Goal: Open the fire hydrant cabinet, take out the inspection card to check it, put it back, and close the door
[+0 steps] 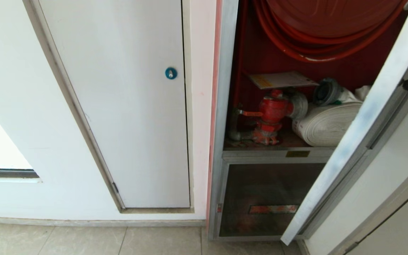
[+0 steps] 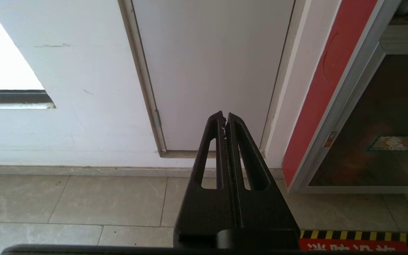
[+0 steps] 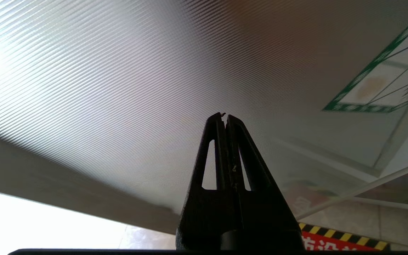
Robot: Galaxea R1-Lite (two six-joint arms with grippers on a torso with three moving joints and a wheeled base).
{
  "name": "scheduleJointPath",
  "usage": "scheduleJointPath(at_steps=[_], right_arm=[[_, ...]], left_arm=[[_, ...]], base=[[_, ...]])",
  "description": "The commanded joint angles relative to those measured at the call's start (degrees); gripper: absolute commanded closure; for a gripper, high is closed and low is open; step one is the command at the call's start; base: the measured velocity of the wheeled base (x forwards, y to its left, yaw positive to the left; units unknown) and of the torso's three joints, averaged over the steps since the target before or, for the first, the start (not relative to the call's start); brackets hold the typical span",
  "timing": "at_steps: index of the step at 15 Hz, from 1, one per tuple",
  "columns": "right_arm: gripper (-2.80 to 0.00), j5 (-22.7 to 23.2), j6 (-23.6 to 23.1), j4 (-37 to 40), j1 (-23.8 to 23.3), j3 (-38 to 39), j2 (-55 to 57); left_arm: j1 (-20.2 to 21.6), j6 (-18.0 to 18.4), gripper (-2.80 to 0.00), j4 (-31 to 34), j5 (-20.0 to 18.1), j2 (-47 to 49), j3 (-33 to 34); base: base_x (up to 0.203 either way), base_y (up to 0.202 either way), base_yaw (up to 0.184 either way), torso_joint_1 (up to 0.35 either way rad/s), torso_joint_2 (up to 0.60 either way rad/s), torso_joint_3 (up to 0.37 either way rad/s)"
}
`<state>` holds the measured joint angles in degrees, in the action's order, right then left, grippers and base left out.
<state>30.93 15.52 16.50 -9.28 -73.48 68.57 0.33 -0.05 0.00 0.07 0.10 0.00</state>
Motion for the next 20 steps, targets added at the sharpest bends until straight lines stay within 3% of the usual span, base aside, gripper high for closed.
scheduleJointPath(at_steps=[1,3,11,18,20], right_arm=[[0.00,-3.4,0.1,-0.1,2.9,-4.3,7.1],[0.00,-5.7,0.1,-0.3,4.1,-7.9,11.4],[0.00,-7.5,0.1,-9.1,6.3,-17.4,29.0],[0.00,-13.9,0.0,-13.0,7.8,-37.3,47.2],[0.00,-14.7,-0.2,-15.5,8.0,-39.7,51.0]], left_arm=[[0.0,0.0,0.00,0.0,0.0,0.0,0.1],[0.0,0.0,0.00,0.0,0.0,0.1,0.1],[0.0,0.0,0.00,0.0,0.0,0.0,0.1],[0.0,0.0,0.00,0.0,0.0,0.0,0.1],[0.0,0.0,0.00,0.0,0.0,0.0,0.1]], base=[[0.000,0.000,0.000,0.000,0.00,0.000],[0.000,0.000,0.000,0.000,0.00,0.000],[0.000,0.000,0.000,0.000,0.00,0.000],[0.000,0.000,0.000,0.000,0.00,0.000],[0.000,0.000,0.000,0.000,0.00,0.000]])
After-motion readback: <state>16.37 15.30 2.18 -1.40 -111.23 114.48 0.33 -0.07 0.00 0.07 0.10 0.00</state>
